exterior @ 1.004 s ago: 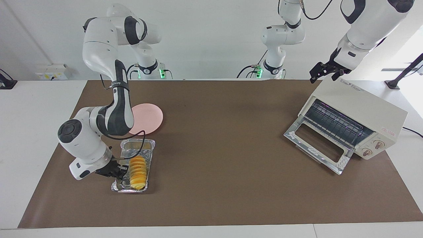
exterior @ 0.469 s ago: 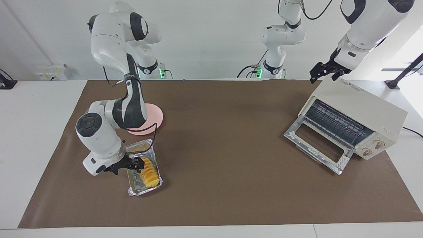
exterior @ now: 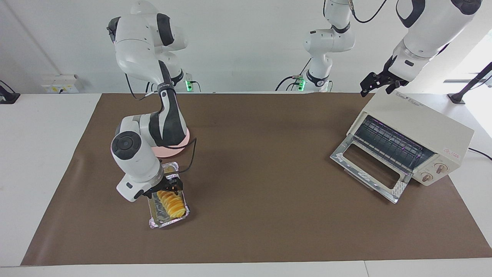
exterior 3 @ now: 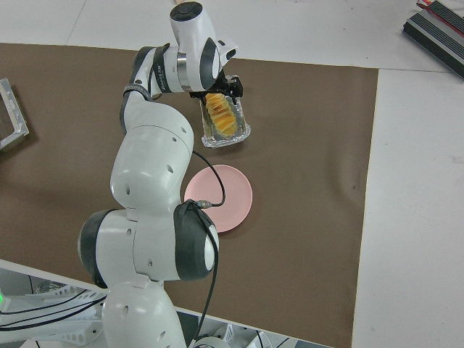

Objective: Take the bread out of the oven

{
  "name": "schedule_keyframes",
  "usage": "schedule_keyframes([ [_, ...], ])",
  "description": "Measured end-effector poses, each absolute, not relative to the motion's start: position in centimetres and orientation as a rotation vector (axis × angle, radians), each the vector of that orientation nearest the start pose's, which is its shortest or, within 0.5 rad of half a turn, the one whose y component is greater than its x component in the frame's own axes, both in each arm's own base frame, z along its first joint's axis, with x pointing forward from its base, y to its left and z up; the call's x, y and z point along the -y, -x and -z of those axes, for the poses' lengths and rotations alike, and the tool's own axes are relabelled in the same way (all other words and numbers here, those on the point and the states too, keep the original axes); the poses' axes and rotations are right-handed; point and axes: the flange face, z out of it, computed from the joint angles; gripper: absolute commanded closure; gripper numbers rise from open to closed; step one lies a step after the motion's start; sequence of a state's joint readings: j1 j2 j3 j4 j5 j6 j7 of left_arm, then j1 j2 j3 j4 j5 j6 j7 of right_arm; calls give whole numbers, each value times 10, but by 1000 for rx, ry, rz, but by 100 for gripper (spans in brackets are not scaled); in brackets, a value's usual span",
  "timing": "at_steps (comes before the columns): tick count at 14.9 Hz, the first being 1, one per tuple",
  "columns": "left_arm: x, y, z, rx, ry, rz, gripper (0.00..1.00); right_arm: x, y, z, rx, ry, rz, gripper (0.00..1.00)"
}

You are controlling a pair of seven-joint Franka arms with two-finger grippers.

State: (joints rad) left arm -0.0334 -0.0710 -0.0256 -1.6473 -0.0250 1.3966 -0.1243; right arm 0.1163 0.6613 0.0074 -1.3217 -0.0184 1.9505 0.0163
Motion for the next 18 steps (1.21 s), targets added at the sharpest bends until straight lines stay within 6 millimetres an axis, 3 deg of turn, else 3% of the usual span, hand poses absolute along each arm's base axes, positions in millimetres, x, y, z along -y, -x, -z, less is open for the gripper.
schedule_keyframes([
  [2,34,-511,-613,99,3134,-285,0,-91,-718,-334,201,3159,-42,3],
  [3,34,-511,-613,99,3134,-285,0,-93,-714,-326,211,3160,-18,9],
  [4,34,-511,-613,99,3134,-285,0,-95,-710,-318,220,3159,7,29],
  [5,34,-511,-613,99,3134,-285,0,-96,-705,-310,238,3157,30,76],
  [6,34,-511,-613,99,3134,-285,0,-97,-702,-305,269,3155,47,100],
  [14,34,-511,-613,99,3134,-285,0,-88,-698,-324,312,3155,76,100],
  [16,34,-511,-613,99,3134,-285,0,-85,-691,-347,306,3160,34,100],
  [18,34,-511,-613,99,3134,-285,0,-83,-678,-385,302,3163,-25,100],
])
